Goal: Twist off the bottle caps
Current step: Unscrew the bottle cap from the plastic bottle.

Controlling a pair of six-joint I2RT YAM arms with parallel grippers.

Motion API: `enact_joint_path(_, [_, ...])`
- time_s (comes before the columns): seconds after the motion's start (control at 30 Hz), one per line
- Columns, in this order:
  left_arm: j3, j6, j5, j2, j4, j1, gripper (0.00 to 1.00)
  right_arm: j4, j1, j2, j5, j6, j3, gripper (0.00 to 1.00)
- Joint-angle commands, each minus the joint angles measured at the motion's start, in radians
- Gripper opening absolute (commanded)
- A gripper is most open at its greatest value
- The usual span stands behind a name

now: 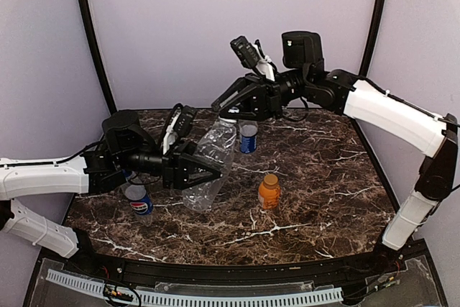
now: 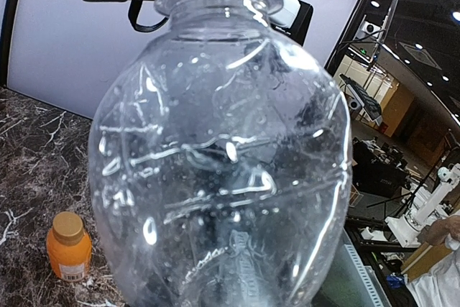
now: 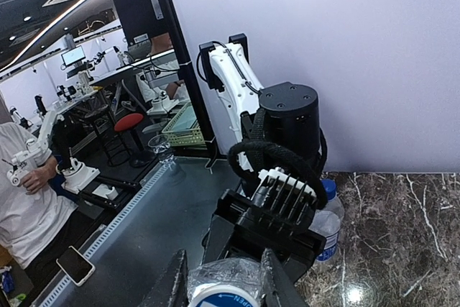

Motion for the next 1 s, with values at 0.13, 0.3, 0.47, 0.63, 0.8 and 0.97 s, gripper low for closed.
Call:
enact_joint_path(0.13, [0.013,0.079,-0.067,-0.06,-0.004,-0.003,0.3,-0.004,-0.039,-0.033,0.208,0.124,0.052,0.52])
enact_joint_path(0.3, [0.048,0.12,-0.227,-0.051,-0.109,-0.003,0.3,-0.019,-0.04,-0.049,0.332,0.248,0.066,0.81])
enact_joint_path(0.47, [0.077,0.136,-0.335,-0.039,-0.159,-0.003,0.3,-0.087,-0.014,-0.052,0.519,0.305,0.093,0.87])
enact_joint_path(0.63, [0.097,0.135,-0.386,-0.022,-0.173,-0.003,0.3,-0.113,0.017,-0.055,0.667,0.332,0.083,0.84])
enact_joint_path(0.8, [0.113,0.136,-0.416,-0.005,-0.196,-0.003,0.3,-0.116,0.033,-0.041,0.692,0.334,0.085,0.78])
enact_joint_path(0.97, [0.123,0.142,-0.431,0.004,-0.208,-0.003,0.3,-0.116,0.038,-0.028,0.68,0.332,0.085,0.64])
